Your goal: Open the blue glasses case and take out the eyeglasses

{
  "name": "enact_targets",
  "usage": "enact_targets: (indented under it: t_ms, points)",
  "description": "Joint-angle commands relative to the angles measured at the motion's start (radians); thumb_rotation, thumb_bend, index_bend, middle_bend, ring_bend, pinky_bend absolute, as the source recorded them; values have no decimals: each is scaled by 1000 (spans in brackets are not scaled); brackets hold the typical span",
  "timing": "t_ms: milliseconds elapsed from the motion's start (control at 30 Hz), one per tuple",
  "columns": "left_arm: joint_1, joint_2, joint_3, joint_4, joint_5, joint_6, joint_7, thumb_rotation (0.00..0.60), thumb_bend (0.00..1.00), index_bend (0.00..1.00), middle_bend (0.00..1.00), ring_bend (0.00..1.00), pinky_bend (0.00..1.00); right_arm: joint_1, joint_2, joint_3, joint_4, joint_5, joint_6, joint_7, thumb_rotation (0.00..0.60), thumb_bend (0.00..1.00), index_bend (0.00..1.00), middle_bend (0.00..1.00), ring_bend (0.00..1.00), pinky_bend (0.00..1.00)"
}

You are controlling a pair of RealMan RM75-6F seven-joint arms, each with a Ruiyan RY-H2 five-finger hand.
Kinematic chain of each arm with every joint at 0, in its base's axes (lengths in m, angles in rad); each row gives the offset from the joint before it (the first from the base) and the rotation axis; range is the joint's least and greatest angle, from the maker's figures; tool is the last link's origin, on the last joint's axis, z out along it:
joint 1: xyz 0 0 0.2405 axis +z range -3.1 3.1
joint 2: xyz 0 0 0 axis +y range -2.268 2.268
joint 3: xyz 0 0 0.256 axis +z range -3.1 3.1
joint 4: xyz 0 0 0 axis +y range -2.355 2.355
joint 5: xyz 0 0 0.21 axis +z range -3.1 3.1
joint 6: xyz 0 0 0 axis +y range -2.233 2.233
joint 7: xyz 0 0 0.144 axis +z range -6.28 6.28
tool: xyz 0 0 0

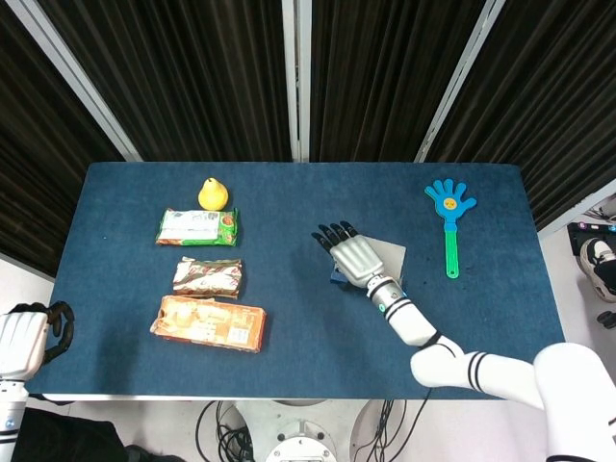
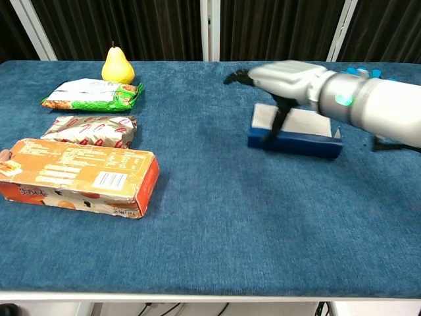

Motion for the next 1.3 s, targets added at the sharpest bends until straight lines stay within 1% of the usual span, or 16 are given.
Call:
enact_targets:
  t_ms: [33, 100, 133, 200, 233, 300, 400, 500, 567, 667, 767, 933, 1100, 1300]
  points:
    - [-1, 0, -1, 0, -1, -2, 0, 600, 359, 707, 685, 522, 480, 110, -123, 92, 188, 142, -60, -86, 600, 51, 0, 0, 0, 0]
    - [-1, 0, -1, 0, -2, -2, 0, 600, 359, 707, 685, 522, 479, 142, -152, 116, 259, 201, -81, -112, 600, 52, 0, 0, 0, 0]
    - [-2, 0, -1, 0, -3, -3, 0, 600, 359, 707, 685, 522, 480, 149, -156, 123, 274, 220, -88, -117, 600, 56, 0, 0, 0, 0]
    - [-2, 0, -2, 0, -5, -5, -2, 600, 359, 707, 685, 522, 480, 145, -139, 133, 259, 234, -96, -101, 600, 68, 0, 5, 0, 0]
    - [-3, 1, -2, 0, -5, -6, -3, 600, 359, 707, 685, 522, 480, 134, -121, 133, 233, 227, -93, -86, 600, 77, 0, 15, 0, 0]
    - [-4, 2, -2, -1, -6, -10, -3, 600, 359, 707, 685, 522, 480, 97, -66, 121, 154, 200, -82, -53, 600, 134, 0, 60, 0, 0]
    - [-5, 3, -2, -2, -6, -11, 0, 600, 358, 707, 685, 522, 480, 7, 70, 72, -27, 144, -58, -4, 600, 324, 0, 161, 0, 0]
    - [-5, 3, -1, -4, -5, -10, 2, 600, 358, 707, 685, 522, 479, -74, 193, 21, -171, 92, -46, 52, 600, 475, 0, 232, 0, 0]
    - [-5, 2, -1, -4, -5, -10, 4, 600, 358, 707, 685, 522, 480, -119, 252, -8, -232, 52, -44, 99, 600, 563, 0, 270, 0, 0]
    - [-6, 1, -2, -5, -6, -9, 10, 600, 359, 707, 685, 522, 480, -181, 312, -51, -281, -24, -40, 184, 600, 651, 0, 296, 0, 0]
    - [-5, -1, -2, -6, -7, -7, 15, 600, 359, 707, 685, 522, 480, -227, 330, -85, -280, -106, -33, 274, 600, 687, 0, 298, 0, 0]
    - [-4, -2, -2, -6, -7, -5, 18, 600, 359, 707, 685, 522, 480, -263, 317, -125, -239, -229, -37, 408, 600, 712, 0, 298, 0, 0]
    - [-4, -3, -3, -6, -8, -5, 17, 600, 359, 707, 685, 522, 480, -272, 305, -149, -226, -329, -26, 490, 600, 720, 0, 297, 0, 0]
    - [-5, -2, -2, -5, -8, -7, 16, 600, 359, 707, 685, 522, 480, -280, 314, -174, -255, -419, 9, 534, 600, 729, 0, 298, 0, 0]
